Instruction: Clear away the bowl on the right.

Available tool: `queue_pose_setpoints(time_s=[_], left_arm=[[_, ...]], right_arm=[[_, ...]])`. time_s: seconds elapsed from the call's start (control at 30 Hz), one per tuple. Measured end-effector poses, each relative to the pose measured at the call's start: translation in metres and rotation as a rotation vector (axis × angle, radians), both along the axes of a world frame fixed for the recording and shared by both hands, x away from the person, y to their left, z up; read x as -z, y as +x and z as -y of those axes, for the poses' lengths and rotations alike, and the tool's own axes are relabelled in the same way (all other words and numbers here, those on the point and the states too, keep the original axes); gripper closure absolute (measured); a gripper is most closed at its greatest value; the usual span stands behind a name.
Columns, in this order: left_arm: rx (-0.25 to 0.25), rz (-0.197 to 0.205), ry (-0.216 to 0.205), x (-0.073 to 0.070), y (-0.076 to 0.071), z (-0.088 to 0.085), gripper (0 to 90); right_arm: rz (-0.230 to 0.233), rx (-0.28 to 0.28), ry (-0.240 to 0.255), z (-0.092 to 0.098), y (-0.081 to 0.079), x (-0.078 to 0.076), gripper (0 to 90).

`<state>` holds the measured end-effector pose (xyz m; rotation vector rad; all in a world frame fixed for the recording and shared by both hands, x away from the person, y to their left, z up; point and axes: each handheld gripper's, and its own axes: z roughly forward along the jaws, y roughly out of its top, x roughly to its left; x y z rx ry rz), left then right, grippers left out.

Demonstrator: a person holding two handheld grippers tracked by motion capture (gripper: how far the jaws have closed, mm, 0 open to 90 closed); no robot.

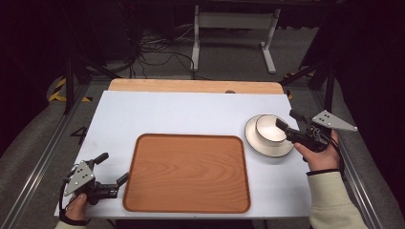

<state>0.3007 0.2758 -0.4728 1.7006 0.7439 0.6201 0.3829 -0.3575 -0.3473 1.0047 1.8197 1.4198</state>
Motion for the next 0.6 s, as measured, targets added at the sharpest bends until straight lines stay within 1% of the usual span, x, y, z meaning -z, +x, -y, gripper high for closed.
queue_pose_setpoints(time_s=[0.03, 0.2, 0.23, 0.27, 0.33, 0.37, 0.4, 0.43, 0.5, 0.53, 0.57, 0.6], left_arm=[[0.002, 0.001, 0.001, 0.000, 0.000, 0.000, 0.2], [0.002, 0.001, 0.000, 0.000, 0.000, 0.000, 0.2], [0.002, 0.000, 0.000, 0.000, 0.000, 0.000, 0.2], [0.002, 0.001, 0.001, 0.000, 0.000, 0.000, 0.2], [0.002, 0.000, 0.000, 0.000, 0.000, 0.000, 0.2], [0.002, 0.000, 0.000, 0.000, 0.000, 0.000, 0.2], [0.002, 0.001, 0.000, 0.000, 0.000, 0.000, 0.2], [0.001, 0.000, -0.001, 0.000, 0.000, 0.000, 0.2], [0.002, 0.000, 0.000, 0.000, 0.000, 0.000, 0.2], [0.002, 0.001, 0.001, 0.000, 0.000, 0.000, 0.2], [0.002, 0.001, 0.001, 0.000, 0.000, 0.000, 0.2], [0.002, 0.001, 0.001, 0.000, 0.000, 0.000, 0.2]], right_arm=[[-0.001, 0.003, -0.003, 0.000, 0.002, 0.000, 34.0], [-0.009, 0.020, 0.021, 0.004, 0.014, -0.003, 34.0], [-0.009, 0.020, 0.021, 0.004, 0.014, -0.003, 34.0], [-0.001, 0.028, 0.016, 0.005, 0.020, -0.003, 34.0], [0.003, 0.040, 0.007, 0.006, 0.024, -0.002, 35.4], [0.003, 0.040, 0.007, 0.006, 0.024, -0.002, 35.4], [-0.002, 0.040, 0.018, 0.006, 0.026, -0.001, 35.5], [0.000, 0.042, 0.009, 0.007, 0.029, 0.002, 36.8], [0.003, 0.044, 0.000, 0.007, 0.031, 0.003, 37.7], [-0.012, 0.053, 0.003, 0.008, 0.034, 0.005, 39.0], [-0.029, 0.072, -0.013, 0.009, 0.036, 0.006, 42.4], [-0.057, 0.089, -0.027, 0.011, 0.037, 0.006, 45.8]])
